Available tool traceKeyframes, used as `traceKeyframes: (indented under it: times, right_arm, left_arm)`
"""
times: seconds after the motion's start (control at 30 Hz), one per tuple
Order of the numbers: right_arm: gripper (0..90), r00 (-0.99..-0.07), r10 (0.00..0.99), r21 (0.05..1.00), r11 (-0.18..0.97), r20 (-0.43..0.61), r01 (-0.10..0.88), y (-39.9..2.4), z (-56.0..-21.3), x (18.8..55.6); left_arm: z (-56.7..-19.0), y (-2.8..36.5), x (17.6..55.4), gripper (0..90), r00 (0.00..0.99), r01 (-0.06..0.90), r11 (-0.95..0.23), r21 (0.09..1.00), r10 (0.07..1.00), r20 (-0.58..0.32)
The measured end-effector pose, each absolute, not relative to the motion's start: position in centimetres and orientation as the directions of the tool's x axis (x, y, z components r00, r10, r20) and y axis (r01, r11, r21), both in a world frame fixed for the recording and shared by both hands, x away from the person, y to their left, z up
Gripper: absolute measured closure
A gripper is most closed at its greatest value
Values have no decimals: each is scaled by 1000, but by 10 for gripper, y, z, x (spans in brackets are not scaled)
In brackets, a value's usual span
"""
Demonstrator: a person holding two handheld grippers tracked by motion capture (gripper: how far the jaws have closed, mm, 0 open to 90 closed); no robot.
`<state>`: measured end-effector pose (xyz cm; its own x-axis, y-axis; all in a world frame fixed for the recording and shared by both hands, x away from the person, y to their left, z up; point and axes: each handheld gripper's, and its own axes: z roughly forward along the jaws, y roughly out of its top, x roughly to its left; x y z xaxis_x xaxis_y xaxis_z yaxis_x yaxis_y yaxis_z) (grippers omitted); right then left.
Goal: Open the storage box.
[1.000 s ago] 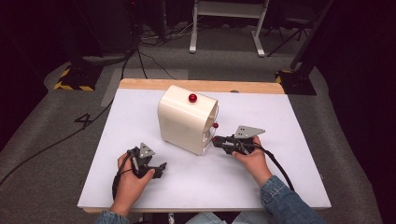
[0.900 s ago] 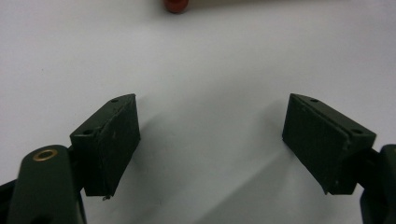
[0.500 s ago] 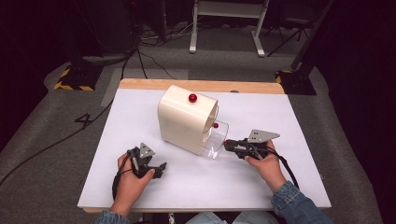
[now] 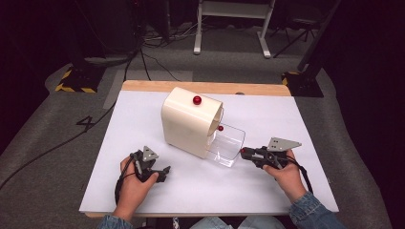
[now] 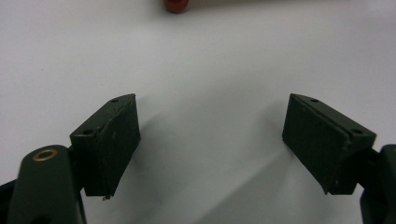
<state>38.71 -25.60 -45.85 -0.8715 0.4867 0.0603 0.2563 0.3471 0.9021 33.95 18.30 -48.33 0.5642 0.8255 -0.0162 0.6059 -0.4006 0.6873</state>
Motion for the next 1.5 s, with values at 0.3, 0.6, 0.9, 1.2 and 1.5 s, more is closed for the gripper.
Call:
traceKeyframes:
  times: [0.3,0.6,0.9,1.2,1.5]
  right_arm:
    - [735,-870,491,874,403,45,273,-256,-464,386]
    - [652,-860,502,862,392,92,321,-258,-472,387]
    - [612,-844,527,889,335,99,313,-268,-457,383]
    - [603,-850,522,907,324,67,270,-262,-429,383]
    - [597,-867,497,925,308,42,221,-238,-394,392]
  left_arm:
    - [-483,183,339,189,565,606,-399,688,825,-19]
    - [-483,183,339,189,565,606,-399,688,825,-19]
    - [-483,183,339,188,565,606,-401,687,825,-16]
    - [-484,183,339,188,563,605,-398,690,826,-17]
    - [-483,183,339,189,564,604,-400,689,825,-16]
